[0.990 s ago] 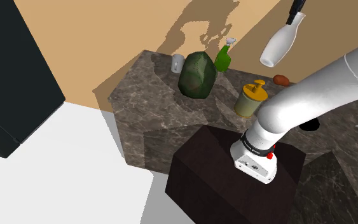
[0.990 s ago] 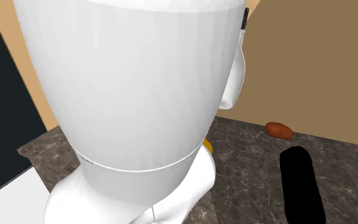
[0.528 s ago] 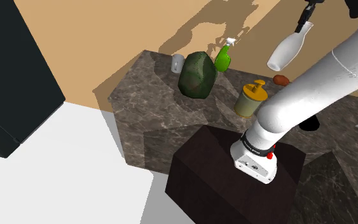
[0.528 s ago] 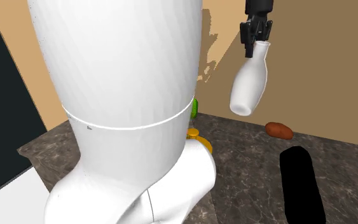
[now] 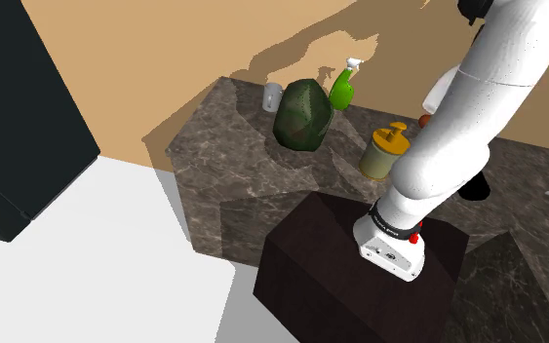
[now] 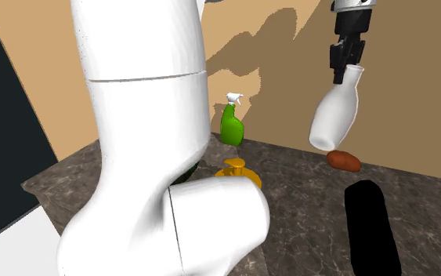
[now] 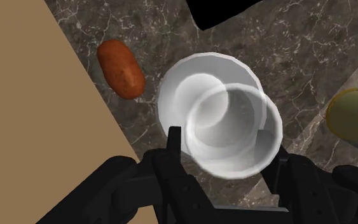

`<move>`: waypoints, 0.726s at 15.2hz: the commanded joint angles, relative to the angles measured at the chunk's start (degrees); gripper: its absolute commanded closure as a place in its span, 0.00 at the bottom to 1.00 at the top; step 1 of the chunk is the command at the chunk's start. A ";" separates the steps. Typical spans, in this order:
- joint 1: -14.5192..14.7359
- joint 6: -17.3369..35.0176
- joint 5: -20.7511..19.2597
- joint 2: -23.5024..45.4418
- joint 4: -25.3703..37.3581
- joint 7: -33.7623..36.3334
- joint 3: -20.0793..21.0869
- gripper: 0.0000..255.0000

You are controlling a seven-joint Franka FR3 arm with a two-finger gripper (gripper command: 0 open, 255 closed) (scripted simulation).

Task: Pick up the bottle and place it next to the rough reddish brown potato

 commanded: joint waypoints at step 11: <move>-3.58 8.76 4.41 4.74 -6.13 -3.86 0.79 1.00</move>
